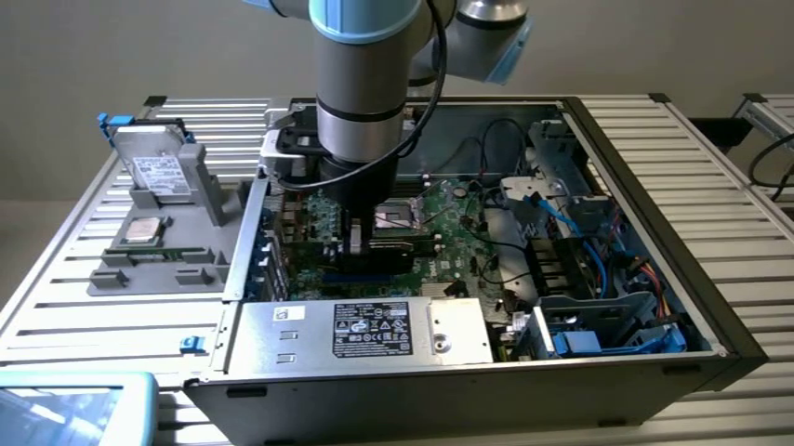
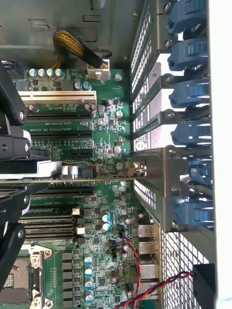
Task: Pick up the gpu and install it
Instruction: 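Insert the gpu into the slot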
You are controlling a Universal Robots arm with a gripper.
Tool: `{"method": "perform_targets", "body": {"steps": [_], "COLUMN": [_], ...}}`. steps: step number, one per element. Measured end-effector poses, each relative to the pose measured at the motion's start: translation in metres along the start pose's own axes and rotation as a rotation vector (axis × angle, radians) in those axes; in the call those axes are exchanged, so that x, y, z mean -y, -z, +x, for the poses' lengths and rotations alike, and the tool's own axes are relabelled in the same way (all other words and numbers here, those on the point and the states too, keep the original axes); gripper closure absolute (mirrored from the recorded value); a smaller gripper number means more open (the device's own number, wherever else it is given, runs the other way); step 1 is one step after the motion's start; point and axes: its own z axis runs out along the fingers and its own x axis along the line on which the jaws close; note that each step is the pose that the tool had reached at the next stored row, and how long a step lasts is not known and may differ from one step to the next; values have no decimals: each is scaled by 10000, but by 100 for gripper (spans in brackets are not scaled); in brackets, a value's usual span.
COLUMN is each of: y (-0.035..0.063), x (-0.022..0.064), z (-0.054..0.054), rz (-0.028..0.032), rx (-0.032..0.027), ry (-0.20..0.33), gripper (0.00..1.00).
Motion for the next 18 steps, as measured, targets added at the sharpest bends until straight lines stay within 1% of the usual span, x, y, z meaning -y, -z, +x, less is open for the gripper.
{"method": "perform_targets", "body": {"steps": [18], "y": [-25], "x": [-10], "z": [2], "rz": [1], "rx": [5], "ry": [1], "gripper": [72]}}
